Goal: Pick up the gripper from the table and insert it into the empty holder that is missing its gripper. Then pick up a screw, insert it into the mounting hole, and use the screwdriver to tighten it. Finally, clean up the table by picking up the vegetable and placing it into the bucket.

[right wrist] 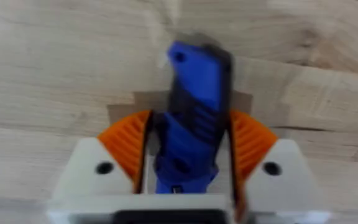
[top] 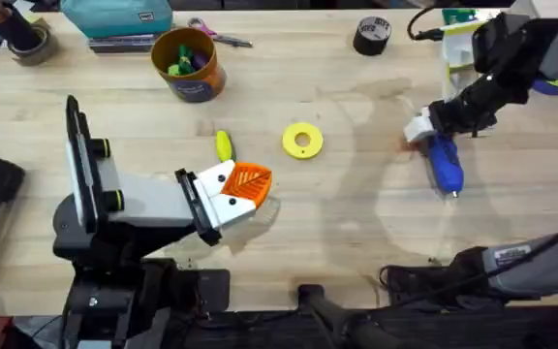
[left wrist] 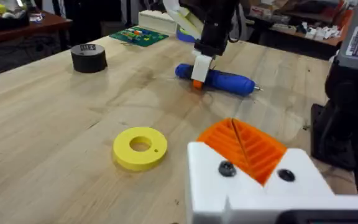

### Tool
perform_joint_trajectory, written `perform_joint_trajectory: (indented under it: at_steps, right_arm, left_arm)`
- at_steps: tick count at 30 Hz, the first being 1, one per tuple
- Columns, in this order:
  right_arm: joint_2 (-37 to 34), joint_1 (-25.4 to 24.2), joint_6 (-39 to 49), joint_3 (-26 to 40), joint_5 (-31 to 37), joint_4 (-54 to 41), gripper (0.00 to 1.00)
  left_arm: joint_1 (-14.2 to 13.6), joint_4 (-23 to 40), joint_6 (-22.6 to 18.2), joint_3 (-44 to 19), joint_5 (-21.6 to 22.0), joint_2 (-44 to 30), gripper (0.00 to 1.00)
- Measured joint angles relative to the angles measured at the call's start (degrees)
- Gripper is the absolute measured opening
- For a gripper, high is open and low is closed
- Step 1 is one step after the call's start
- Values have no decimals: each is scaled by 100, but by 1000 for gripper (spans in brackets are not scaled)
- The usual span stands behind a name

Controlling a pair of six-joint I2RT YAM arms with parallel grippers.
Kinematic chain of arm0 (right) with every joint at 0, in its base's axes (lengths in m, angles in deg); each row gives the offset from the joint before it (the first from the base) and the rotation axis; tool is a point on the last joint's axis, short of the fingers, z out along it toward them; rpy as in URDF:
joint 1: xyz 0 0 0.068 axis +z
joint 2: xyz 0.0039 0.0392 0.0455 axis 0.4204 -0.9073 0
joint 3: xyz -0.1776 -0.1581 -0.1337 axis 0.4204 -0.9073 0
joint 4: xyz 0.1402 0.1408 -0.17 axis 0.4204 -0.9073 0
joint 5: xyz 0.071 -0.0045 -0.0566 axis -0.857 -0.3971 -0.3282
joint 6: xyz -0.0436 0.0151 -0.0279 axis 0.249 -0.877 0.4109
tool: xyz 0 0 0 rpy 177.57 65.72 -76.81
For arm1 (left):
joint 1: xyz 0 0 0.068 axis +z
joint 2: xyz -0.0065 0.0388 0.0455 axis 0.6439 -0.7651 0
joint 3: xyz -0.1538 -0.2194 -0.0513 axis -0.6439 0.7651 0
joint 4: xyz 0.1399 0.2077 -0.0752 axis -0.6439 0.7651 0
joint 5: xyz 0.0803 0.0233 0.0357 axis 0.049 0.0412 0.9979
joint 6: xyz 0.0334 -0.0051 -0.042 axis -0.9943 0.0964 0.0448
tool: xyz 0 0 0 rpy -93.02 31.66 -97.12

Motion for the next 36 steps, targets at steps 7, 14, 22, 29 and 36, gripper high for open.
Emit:
perform_joint_trajectory:
  at_steps: [7,14,22,29,36]
  right_arm:
    - [-70,-255,19,11,-44,132,23]
    - [-70,-266,21,13,-68,138,24]
    - [-70,-266,17,60,-90,40,24]
    - [131,-266,-96,262,-227,-284,24]
    - [1637,-248,-201,409,-297,-260,24]
  left_arm:
    - [0,0,0,0,-1,1,16]
    - [0,0,0,0,-1,0,16]
    - [0,0,0,0,1,2,16]
    - [0,0,0,0,-1,0,16]
    - [0,0,0,0,0,0,16]
